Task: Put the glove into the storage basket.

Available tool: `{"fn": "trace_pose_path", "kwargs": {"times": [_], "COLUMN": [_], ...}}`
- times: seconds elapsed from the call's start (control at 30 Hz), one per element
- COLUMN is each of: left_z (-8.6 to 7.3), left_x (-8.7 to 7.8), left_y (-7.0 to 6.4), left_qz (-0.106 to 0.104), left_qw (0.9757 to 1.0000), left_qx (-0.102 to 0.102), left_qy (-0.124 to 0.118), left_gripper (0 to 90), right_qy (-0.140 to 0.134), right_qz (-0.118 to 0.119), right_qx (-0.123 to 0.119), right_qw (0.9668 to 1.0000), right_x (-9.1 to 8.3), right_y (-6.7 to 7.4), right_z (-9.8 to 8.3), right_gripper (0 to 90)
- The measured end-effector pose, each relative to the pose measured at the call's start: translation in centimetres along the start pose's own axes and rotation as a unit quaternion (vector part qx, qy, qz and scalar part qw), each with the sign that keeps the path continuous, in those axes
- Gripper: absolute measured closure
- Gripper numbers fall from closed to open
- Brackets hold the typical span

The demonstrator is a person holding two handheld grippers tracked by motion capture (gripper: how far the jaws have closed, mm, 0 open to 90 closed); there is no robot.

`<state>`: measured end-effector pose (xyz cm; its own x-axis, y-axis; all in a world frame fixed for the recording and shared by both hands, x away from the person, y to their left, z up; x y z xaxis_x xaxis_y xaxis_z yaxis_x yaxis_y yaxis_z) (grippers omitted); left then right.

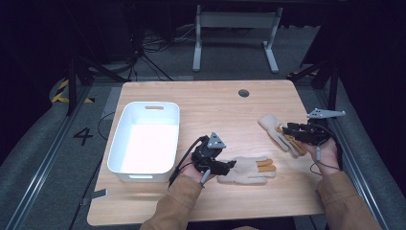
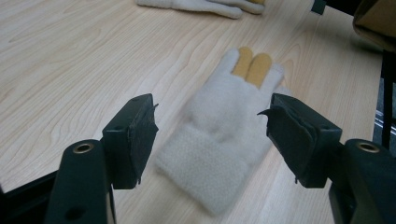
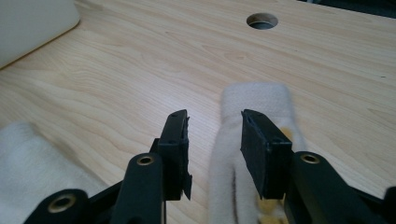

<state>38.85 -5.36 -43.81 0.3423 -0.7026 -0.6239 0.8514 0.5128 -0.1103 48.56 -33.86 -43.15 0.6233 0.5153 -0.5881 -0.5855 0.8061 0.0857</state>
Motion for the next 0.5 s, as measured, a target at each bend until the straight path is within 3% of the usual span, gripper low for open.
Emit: {"fn": "trace_pose_path", "kwargs": {"times": [0.13, 0.27, 0.37, 0.5], "left_z": [-0.5, -0.9, -1.3, -1.8], "left_x": [-0.4, -0.7, -0.8, -0.9], "left_y": [0.2, 0.2, 0.2, 0.2], "left_qz": [0.003, 0.004, 0.003, 0.002], "left_qw": [1.0000, 0.9999, 0.9999, 0.9998], "left_qx": [-0.003, -0.009, -0.005, -0.007], "left_qy": [0.002, 0.007, 0.009, 0.020], "left_gripper": [33.3, 33.1, 34.0, 33.4], "right_qy": [0.006, 0.024, 0.035, 0.047], "right_qz": [-0.009, -0.038, -0.028, -0.052], "right_qx": [0.005, 0.004, 0.004, 0.006], "right_qw": [0.9999, 0.9990, 0.9990, 0.9975], "right_x": [0.3, 1.5, 2.3, 3.4], "right_y": [-1.0, -2.3, -2.6, -3.4], "right_z": [0.2, -0.2, -0.5, -0.8], "right_gripper": [61.9, 58.7, 59.8, 56.7]}}
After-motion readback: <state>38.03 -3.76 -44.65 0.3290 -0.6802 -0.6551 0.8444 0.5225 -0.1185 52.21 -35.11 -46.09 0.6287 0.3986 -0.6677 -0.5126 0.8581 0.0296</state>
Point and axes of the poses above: each handheld gripper's, and its own axes: x roughly forward along the jaws, z roughly out of its top, y roughly to its left, the point moved 8 cm from there along x, roughly forward along the jaws, and after that the axes turned 1 degree about x, right-handed, at the moved point
